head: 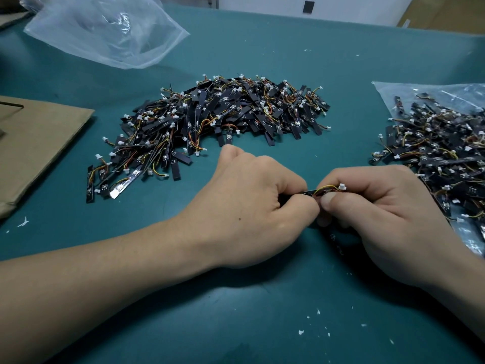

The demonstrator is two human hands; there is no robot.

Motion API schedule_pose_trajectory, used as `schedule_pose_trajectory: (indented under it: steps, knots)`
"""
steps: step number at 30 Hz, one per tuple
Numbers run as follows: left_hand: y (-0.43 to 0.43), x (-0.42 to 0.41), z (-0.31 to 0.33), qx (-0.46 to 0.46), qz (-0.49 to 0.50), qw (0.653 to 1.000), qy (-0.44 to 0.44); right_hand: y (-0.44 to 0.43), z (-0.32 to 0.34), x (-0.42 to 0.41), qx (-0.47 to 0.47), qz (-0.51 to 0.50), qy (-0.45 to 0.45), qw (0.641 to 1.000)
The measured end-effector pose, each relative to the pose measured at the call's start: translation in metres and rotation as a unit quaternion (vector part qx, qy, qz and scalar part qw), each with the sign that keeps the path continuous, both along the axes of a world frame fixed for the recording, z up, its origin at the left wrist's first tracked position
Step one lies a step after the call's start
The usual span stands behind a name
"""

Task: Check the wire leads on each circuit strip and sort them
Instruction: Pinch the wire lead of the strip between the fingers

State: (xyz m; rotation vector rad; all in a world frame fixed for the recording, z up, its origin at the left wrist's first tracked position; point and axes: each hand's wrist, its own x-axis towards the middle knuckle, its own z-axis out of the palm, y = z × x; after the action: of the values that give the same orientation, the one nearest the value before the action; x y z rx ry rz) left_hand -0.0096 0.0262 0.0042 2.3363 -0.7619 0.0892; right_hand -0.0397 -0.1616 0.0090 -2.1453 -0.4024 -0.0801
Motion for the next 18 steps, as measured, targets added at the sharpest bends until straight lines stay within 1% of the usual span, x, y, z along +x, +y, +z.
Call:
schedule_pose_trajectory:
  steps: [5, 8, 10, 13, 18]
  knots:
    - [0.0002, -0.0001, 0.0021, -0.018, 0.004, 1.0, 0.024, 0.0006, 0.0, 0.0001, 0.004, 0.003, -0.006, 1.0]
    - [0.0008, 0.0002, 0.0047, -0.051, 0.0, 0.998, 0.046, 0.0005, -0.0014, 0.0, -0.008, -0.015, -0.02, 1.0]
    - [0.0011, 0.0006, 0.007, -0.068, 0.001, 0.996, 0.054, -0.0001, -0.0028, 0.0006, 0.001, -0.028, -0.021, 0.999]
    - [0.0003, 0.0006, 0.0088, -0.062, 0.004, 0.997, 0.045, 0.0, -0.0032, 0.0016, 0.009, -0.03, -0.022, 0.999]
    - [0.0003, 0.0007, 0.0092, -0.073, -0.006, 0.995, 0.064, 0.0001, -0.0029, 0.0011, 0.014, -0.025, -0.031, 0.999]
